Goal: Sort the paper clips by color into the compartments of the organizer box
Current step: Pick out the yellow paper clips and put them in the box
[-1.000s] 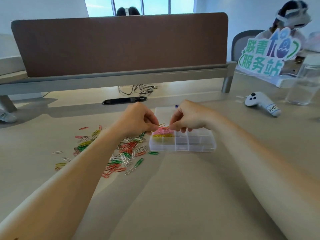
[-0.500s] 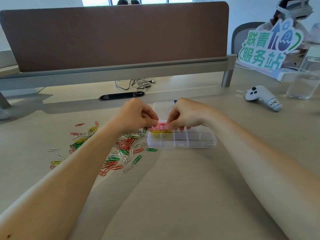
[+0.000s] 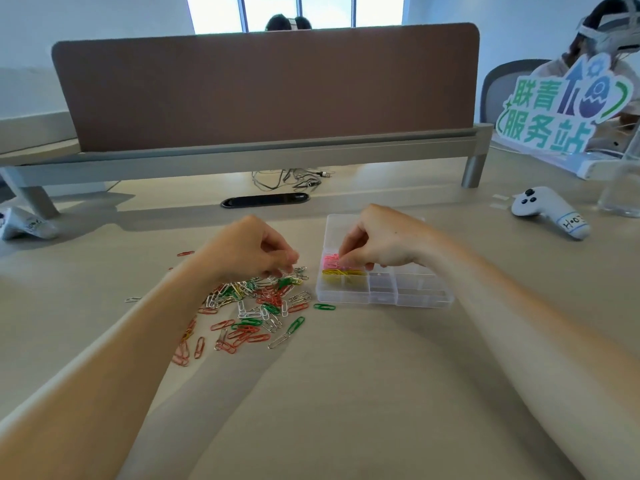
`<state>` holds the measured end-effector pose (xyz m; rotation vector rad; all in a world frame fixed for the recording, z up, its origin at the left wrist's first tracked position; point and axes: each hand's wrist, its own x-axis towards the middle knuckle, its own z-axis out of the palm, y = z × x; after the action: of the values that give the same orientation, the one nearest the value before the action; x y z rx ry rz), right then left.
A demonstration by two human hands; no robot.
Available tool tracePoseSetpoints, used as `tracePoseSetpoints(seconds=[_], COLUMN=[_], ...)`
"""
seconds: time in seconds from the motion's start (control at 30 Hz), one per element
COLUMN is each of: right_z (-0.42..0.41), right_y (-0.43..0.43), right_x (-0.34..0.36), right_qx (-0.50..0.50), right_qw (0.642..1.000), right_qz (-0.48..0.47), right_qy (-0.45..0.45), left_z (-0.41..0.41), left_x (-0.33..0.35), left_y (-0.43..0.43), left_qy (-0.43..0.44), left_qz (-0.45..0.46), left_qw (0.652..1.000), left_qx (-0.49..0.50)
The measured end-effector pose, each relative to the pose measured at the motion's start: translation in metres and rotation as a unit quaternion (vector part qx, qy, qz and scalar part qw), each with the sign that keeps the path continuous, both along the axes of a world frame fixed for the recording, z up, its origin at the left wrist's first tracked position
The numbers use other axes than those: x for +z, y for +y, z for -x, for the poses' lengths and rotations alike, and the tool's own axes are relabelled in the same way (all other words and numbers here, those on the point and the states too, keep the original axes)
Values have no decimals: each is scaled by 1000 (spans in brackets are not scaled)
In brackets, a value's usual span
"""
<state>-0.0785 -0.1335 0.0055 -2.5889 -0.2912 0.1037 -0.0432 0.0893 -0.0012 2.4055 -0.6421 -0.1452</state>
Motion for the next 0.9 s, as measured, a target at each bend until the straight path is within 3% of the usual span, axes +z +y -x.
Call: tracePoseSetpoints(seconds=[0.17, 0.5, 0.73, 0.9], right_z=[1, -21, -19, -18], right_y=[29, 75, 75, 73], right_x=[2, -20, -21, -12], right_qx=[21, 28, 28, 43], right_qw=[999, 993, 994, 996], right_qz=[17, 105, 92, 54], right_qy=[-43, -41, -52, -61], left_z=[5, 13, 13, 13], left_x=[2, -32, -36, -34], left_y=[41, 69, 70, 75], left_qy=[-91, -110, -133, -146], left_qz=[-28, -106, -86, -10], left_qw=[995, 988, 985, 985], left_qx=[43, 33, 73, 94])
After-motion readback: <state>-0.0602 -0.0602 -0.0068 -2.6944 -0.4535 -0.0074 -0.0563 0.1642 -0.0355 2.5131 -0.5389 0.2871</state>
